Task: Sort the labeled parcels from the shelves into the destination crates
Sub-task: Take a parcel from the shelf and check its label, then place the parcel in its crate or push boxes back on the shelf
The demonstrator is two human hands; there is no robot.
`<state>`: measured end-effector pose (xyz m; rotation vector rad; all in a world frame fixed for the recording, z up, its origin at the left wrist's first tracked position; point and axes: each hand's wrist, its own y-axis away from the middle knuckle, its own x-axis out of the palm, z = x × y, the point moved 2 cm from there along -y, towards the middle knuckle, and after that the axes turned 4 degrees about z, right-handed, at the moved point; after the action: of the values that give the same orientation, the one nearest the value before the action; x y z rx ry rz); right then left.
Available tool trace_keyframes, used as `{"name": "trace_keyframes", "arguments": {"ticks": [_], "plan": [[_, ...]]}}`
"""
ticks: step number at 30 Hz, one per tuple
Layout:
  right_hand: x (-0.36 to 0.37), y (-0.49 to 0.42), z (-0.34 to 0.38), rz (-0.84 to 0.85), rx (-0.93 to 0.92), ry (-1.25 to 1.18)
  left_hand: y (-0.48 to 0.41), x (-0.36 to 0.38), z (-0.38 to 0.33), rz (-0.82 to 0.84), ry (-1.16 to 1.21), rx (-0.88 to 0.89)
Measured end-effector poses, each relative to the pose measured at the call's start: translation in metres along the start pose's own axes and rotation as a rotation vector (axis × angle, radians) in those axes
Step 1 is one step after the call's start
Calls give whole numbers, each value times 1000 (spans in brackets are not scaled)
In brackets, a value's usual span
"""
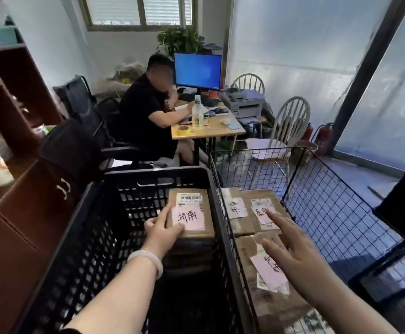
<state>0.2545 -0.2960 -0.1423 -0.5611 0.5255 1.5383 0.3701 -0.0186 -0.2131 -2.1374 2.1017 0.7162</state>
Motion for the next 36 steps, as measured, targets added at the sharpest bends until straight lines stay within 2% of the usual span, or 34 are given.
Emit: {"name": "trace_keyframes", "arguments": {"ticks": [4, 7, 11, 15, 19, 25, 31, 36], "plan": [[-3, -6, -8, 8, 39, 8, -12, 11, 11, 42, -78, -59], [-2, -3, -4, 43, 37, 127, -15, 13, 16, 45, -175, -65], [1, 12, 7, 66, 48, 304, -5, 12, -1, -60, -368, -7], [-2, 42, 22, -10, 79, 492, 37, 19, -33, -41, -424, 322], [-3, 94, 40, -143, 162, 630, 105, 30, -66, 45, -612, 699], [4, 208, 54, -355, 315, 626, 203, 56, -80, 246, -779, 1020], [30, 344, 56, -538, 526, 662, 304, 91, -49, 426, -749, 1266], [33, 461, 68, -674, 692, 678, 405, 128, -35, 629, -670, 1400]]}}
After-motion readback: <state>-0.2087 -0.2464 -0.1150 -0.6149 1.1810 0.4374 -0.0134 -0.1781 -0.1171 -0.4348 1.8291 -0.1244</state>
